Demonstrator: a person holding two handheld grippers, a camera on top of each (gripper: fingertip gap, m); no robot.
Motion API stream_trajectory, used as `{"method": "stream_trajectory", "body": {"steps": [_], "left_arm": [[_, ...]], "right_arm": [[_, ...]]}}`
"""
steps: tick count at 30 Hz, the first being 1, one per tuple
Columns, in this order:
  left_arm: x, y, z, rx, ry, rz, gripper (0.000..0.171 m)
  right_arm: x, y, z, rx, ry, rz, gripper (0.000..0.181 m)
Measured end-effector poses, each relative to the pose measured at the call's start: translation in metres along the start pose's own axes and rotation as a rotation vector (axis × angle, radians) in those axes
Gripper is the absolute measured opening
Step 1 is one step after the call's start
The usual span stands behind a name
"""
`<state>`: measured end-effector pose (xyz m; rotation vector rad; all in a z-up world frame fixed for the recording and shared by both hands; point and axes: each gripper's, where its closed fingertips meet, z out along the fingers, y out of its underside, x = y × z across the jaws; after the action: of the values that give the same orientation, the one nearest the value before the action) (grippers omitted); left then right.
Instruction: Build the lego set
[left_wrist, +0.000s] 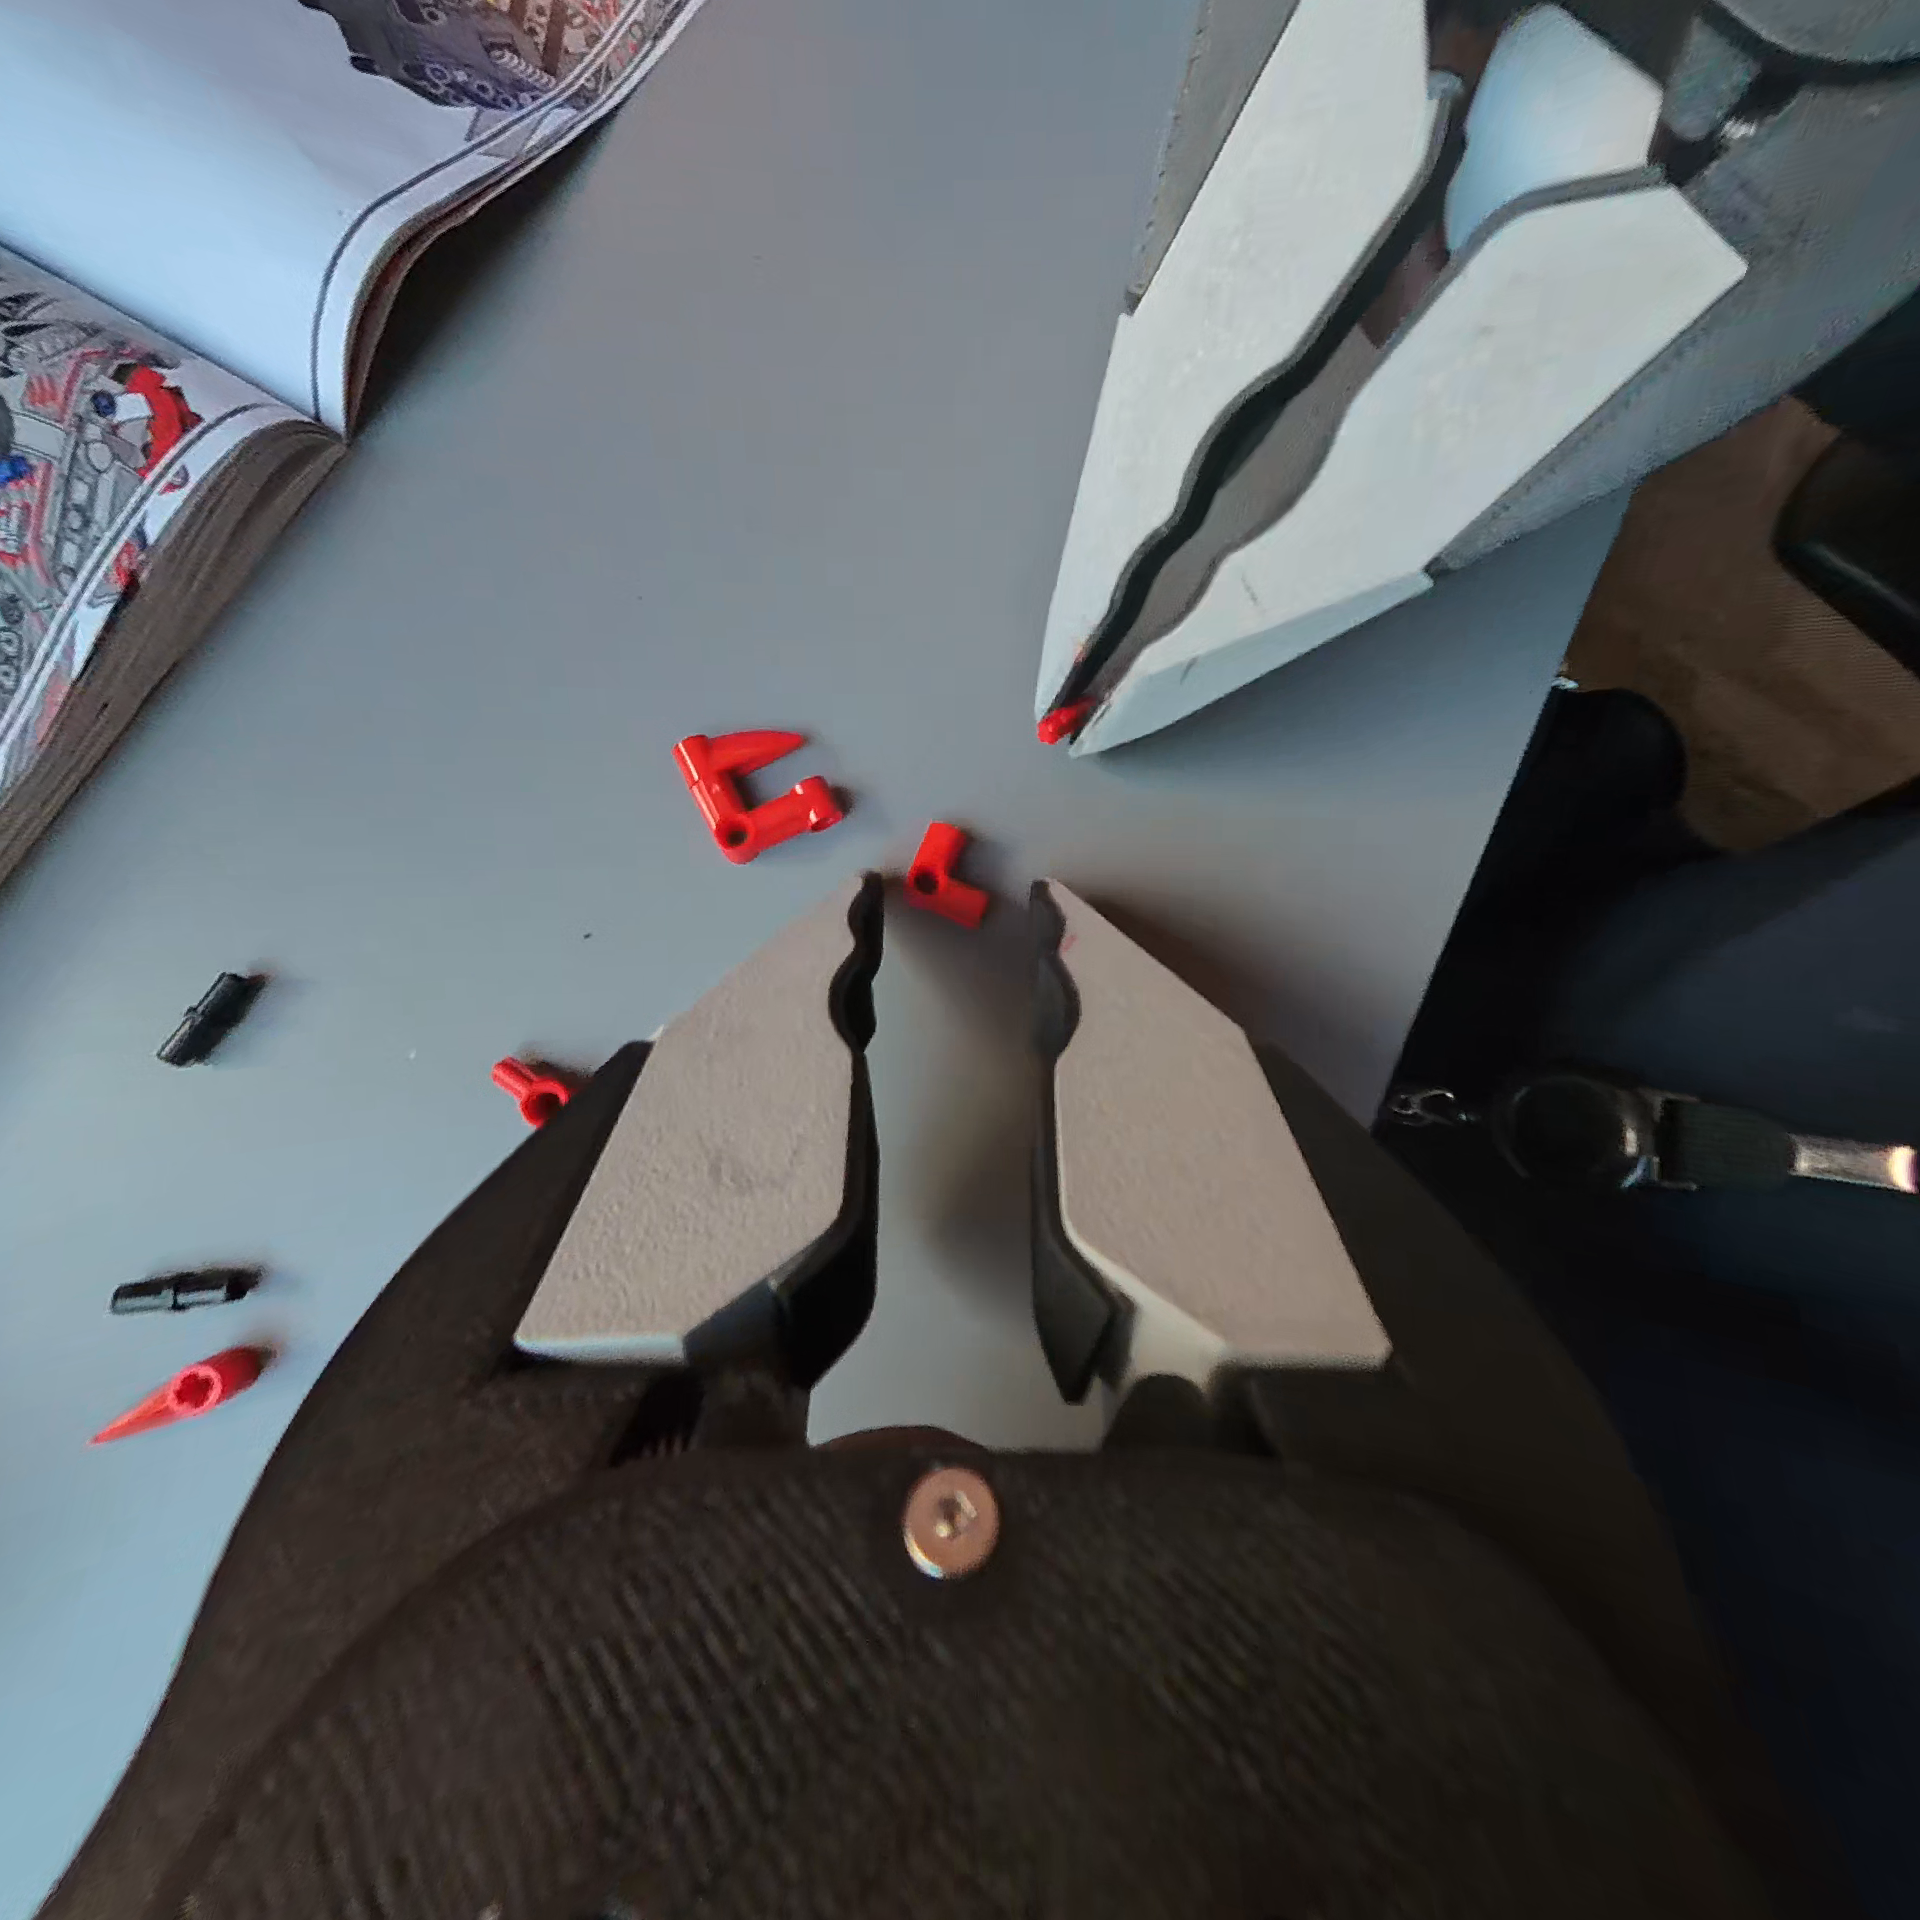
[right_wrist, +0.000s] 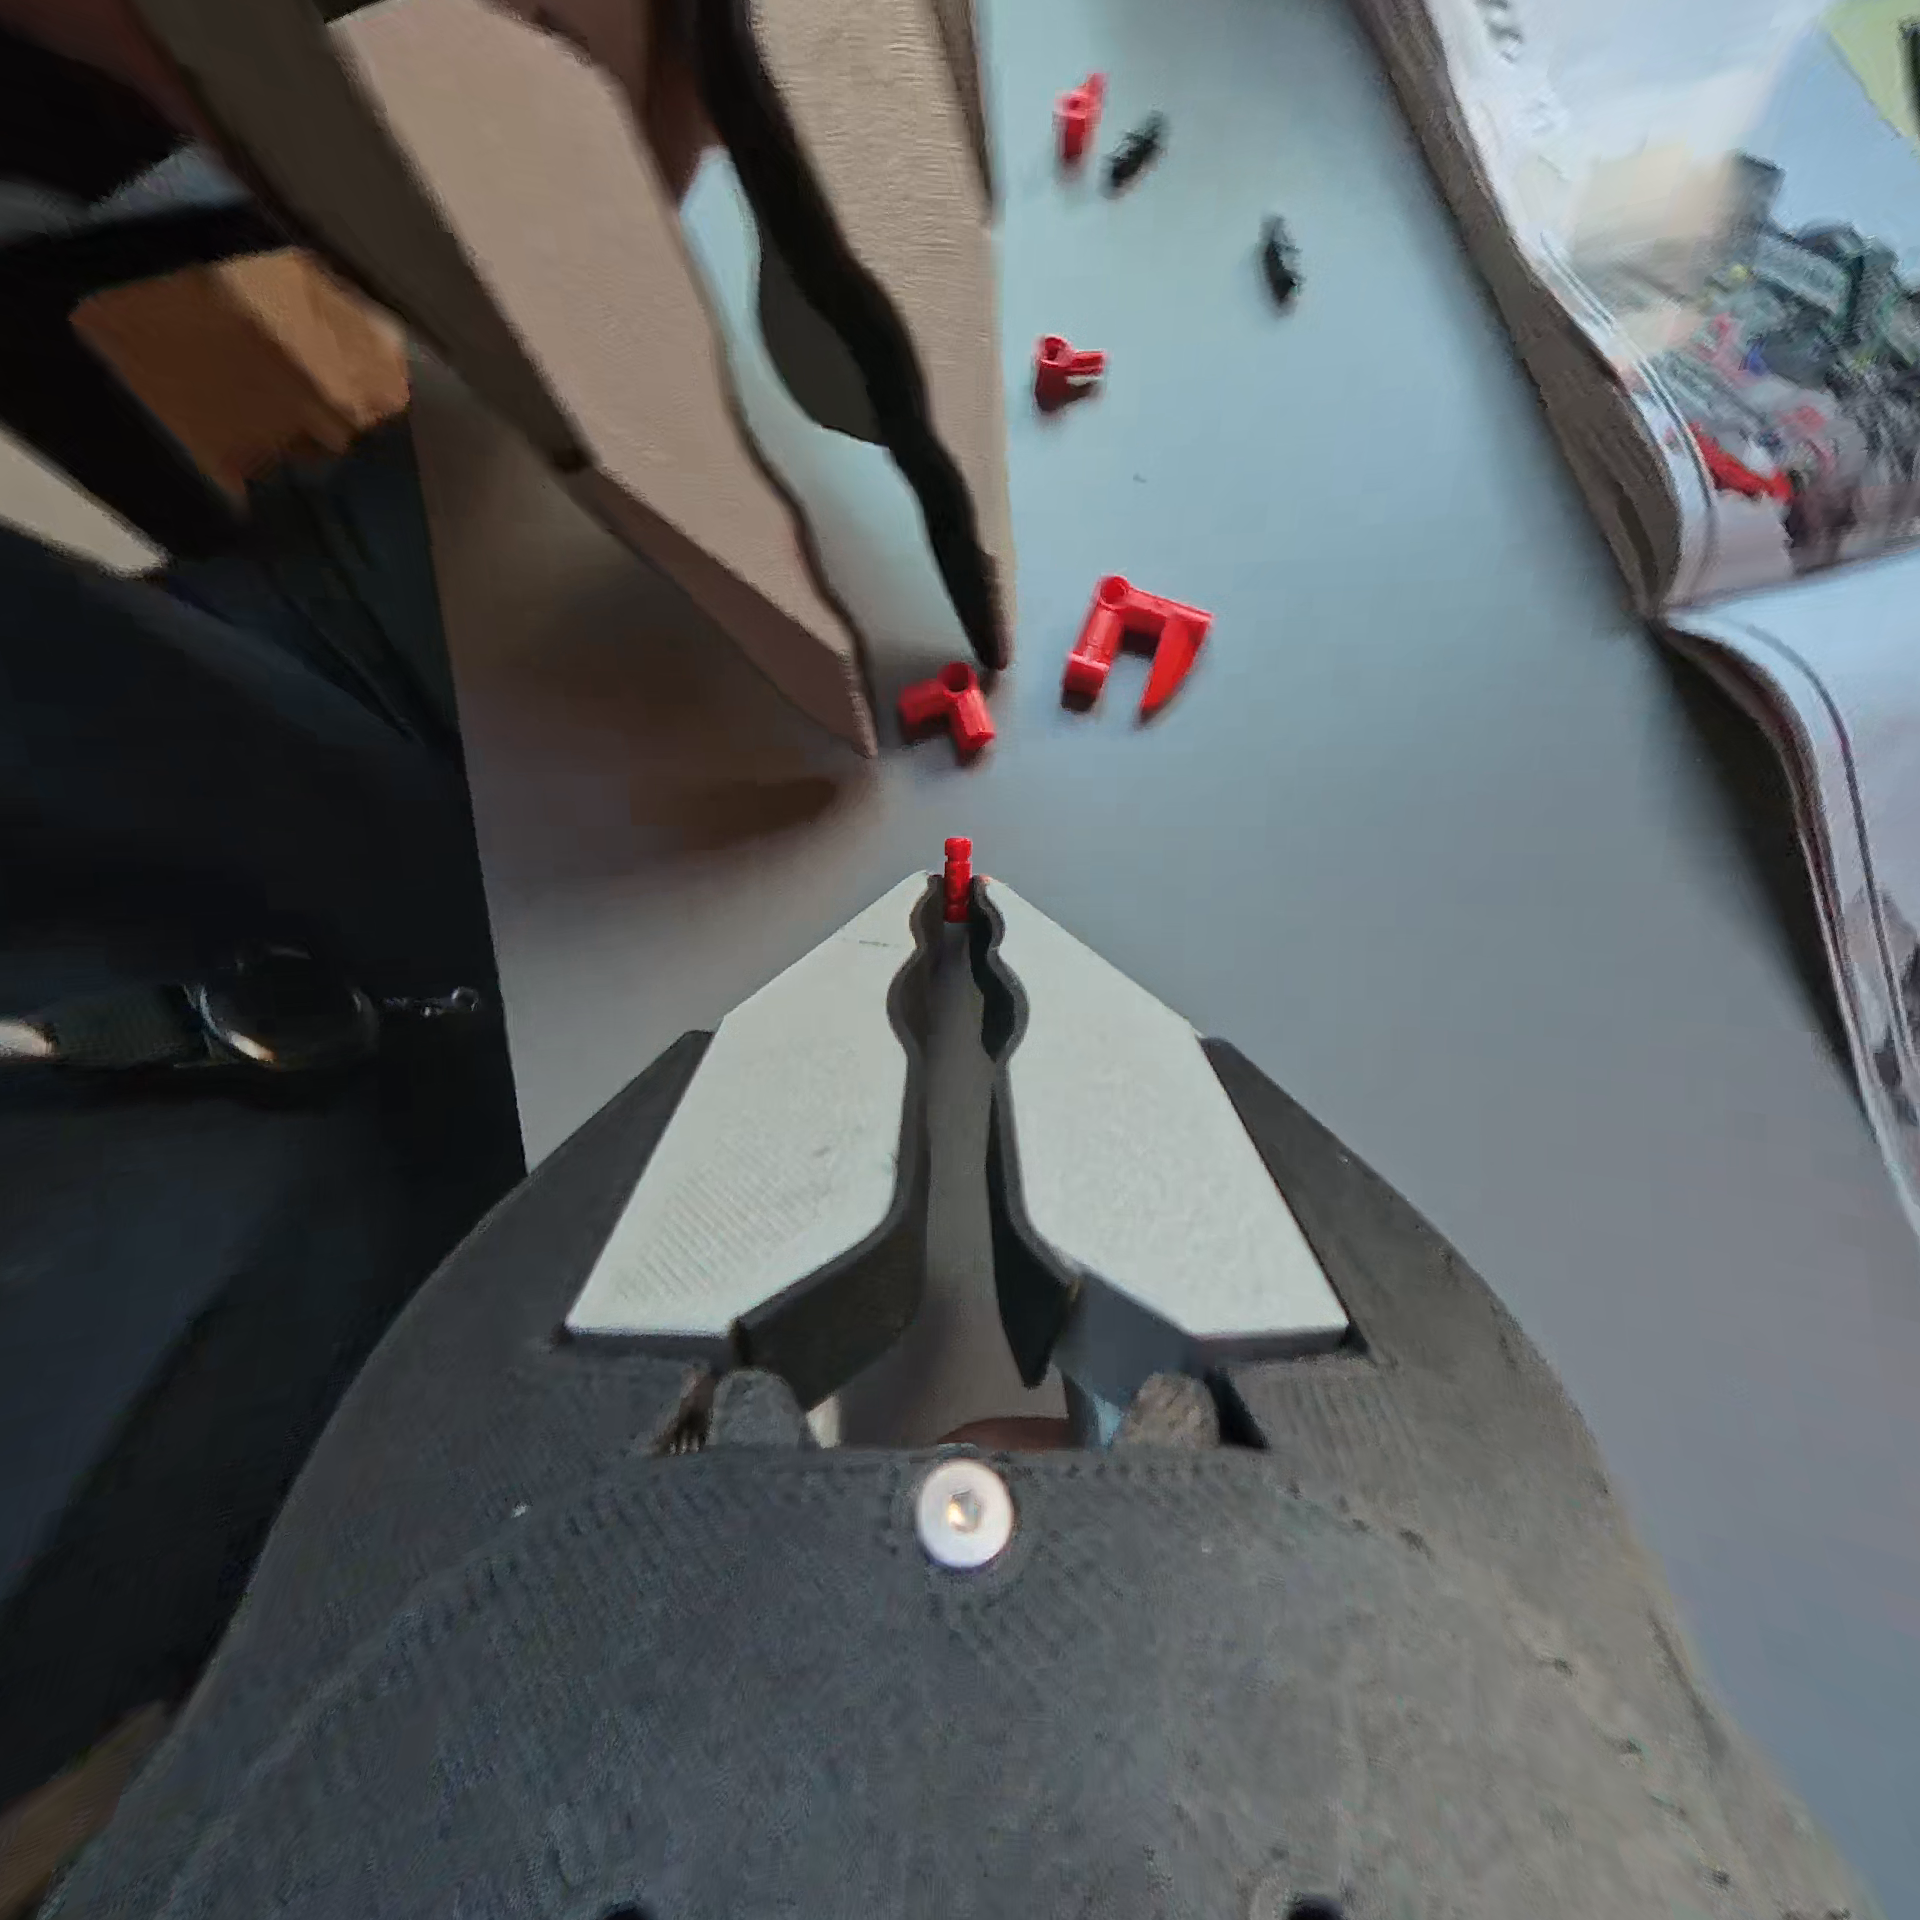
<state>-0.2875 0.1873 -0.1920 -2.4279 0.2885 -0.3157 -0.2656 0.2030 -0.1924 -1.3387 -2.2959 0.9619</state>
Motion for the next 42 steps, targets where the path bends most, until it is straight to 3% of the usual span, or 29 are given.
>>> {"method": "stream_trajectory", "body": {"steps": [4, 9, 20, 28, 34, 42], "left_arm": [[-0.003, 0.0, -0.003, -0.03, 0.098, -0.037, 0.023], [0.004, -0.002, -0.001, -0.075, 0.187, -0.016, 0.025], [0.003, 0.0, 0.003, -0.023, 0.088, 0.13, 0.013], [0.009, -0.001, 0.003, 0.047, 0.157, 0.058, 0.013], [0.014, -0.004, 0.006, 0.06, 0.19, 0.045, 0.013], [0.015, -0.008, -0.001, 0.123, 0.226, 0.023, 0.013]], "right_arm": [[0.002, -0.002, 0.004, -0.052, -0.051, -0.126, 0.0], [0.004, -0.005, 0.008, -0.062, -0.051, -0.148, 0.0], [0.004, -0.004, 0.007, -0.083, -0.07, -0.138, 0.0], [0.001, -0.004, 0.008, -0.062, -0.044, -0.194, 0.0], [0.004, -0.006, 0.01, -0.116, 0.022, -0.346, 0.0], [-0.001, -0.006, 0.009, -0.107, -0.077, -0.241, 0.0]]}}
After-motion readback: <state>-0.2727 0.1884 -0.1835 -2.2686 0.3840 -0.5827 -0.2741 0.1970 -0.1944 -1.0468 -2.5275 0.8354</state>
